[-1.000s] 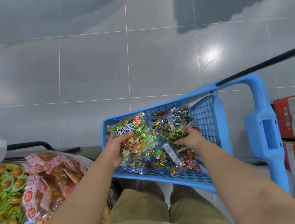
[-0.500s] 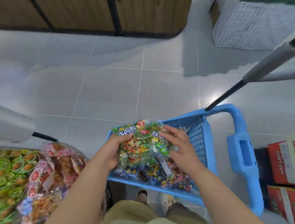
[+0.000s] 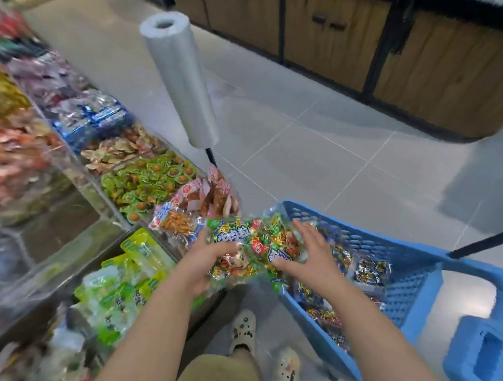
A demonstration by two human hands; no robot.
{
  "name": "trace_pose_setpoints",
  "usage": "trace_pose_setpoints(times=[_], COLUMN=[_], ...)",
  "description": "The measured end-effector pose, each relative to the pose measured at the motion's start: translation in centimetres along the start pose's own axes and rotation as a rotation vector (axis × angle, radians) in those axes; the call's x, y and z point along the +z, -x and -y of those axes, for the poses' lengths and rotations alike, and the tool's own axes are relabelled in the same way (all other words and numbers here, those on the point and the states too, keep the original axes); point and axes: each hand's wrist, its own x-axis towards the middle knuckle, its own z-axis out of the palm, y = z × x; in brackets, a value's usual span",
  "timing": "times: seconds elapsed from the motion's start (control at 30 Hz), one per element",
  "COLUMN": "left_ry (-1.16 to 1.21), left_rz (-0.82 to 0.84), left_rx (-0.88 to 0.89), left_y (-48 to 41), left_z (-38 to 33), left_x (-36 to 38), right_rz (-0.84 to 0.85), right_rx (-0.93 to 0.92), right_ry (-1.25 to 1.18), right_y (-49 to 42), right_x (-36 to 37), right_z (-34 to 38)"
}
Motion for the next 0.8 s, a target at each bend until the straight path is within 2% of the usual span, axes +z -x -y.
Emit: trace_pose_setpoints(times=[0.13, 0.33, 0.43, 0.5, 0.63, 0.8], left_ry=[0.089, 0.327, 0.384, 0.427, 0.456, 0.508], left_rz=[-0.111, -0.308, -0.429, -0.493, -0.594, -0.728], left_rx=[0.047, 0.105, 0.148, 0.181, 0.225, 0.229], left_y=[2.6, 6.6, 8.8, 10.5, 13.7, 16.9], left_z=[1.4, 3.5, 4.8, 5.4, 7.1, 9.4], left_x=[-3.9, -10.1, -13.5, -15.9, -21.8, -30.6], right_rz=[0.122, 0.199, 0.273, 0.331, 0.497, 0.590], right_rx=[0.029, 0.179, 0.262, 0.301, 0.300, 0.212], right_ry=[0.028, -0.223, -0.554, -0.680, -0.794, -0.769], right_y=[-1.1, -1.9, -1.7, -1.5, -0.2, 2.3], right_x=[3.3, 10.0, 14.0, 16.8, 22.1, 29.6], right_z=[1.8, 4.4, 6.9, 9.0, 13.2, 18.2])
